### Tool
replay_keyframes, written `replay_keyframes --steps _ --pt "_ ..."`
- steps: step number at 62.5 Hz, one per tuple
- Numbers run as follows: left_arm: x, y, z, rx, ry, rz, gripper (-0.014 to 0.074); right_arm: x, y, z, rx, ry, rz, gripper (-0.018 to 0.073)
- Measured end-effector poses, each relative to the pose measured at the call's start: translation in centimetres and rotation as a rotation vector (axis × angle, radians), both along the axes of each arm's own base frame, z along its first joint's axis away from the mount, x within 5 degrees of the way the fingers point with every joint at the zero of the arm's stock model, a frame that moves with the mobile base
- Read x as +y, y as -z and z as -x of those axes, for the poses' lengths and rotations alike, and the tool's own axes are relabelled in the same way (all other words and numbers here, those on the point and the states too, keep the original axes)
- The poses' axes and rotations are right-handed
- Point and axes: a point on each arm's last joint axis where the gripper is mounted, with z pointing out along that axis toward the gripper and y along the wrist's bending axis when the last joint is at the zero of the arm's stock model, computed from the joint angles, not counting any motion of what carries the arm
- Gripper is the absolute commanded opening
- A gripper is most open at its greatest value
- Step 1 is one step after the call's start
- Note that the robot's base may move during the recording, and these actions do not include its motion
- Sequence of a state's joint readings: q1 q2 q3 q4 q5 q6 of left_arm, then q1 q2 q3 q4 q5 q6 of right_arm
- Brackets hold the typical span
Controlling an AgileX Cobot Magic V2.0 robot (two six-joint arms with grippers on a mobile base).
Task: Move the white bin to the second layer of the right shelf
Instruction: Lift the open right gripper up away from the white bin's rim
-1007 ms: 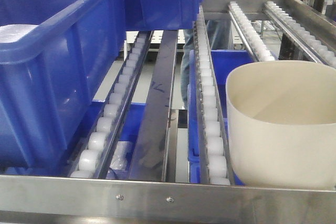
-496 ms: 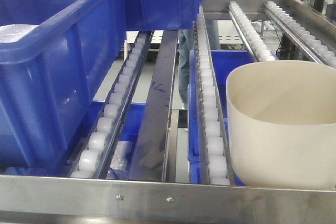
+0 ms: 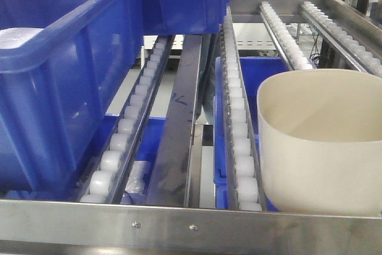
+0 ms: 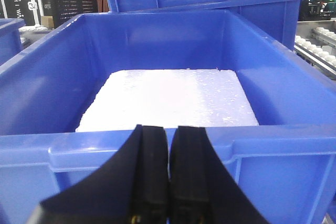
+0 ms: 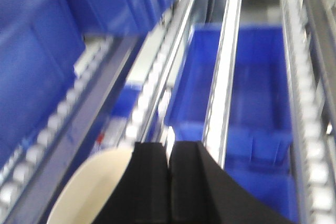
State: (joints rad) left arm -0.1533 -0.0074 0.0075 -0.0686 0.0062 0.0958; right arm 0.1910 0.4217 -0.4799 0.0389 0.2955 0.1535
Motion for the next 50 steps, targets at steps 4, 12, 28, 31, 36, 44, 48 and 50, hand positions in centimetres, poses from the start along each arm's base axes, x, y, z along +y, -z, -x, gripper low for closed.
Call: replay_keyframes --steps 4,12,28,31,36,44,48,50 --pt "0.0 0.0 0.0 0.0 0.0 0.0 0.0085 -0.3 0.3 0.5 -0.024 0.022 -0.004 0.0056" --pt "0.0 0.0 0.0 0.0 0.0 0.0 0.0085 -0.9 1.8 1.3 -0.06 0.076 -0.01 0.0056" --pt "0.0 0.0 0.0 0.0 0.0 0.0 0.0085 -1.3 7.1 2.2 -0.103 0.125 -0.014 0.0056" --pt "0.0 0.0 0.0 0.0 0.0 0.0 0.0085 -1.3 8.2 2.3 -0.112 0.126 -0.016 0.0056" --pt "0.0 0.0 0.0 0.0 0.0 0.0 0.0085 -1.4 9.5 2.5 -0.128 0.127 -0.018 0.0056" --pt "0.0 0.0 0.0 0.0 0.0 0.0 0.0085 -1.4 11.2 3.0 -0.164 0.129 -0.025 0.0056" --pt "0.0 0.0 0.0 0.0 0.0 0.0 0.0085 -1.4 11.5 3.2 -0.19 0.131 -0.03 0.0056" --pt "0.0 0.0 0.0 0.0 0.0 0.0 0.0085 -1.5 11.5 3.3 -0.2 0.131 -0.031 0.0056"
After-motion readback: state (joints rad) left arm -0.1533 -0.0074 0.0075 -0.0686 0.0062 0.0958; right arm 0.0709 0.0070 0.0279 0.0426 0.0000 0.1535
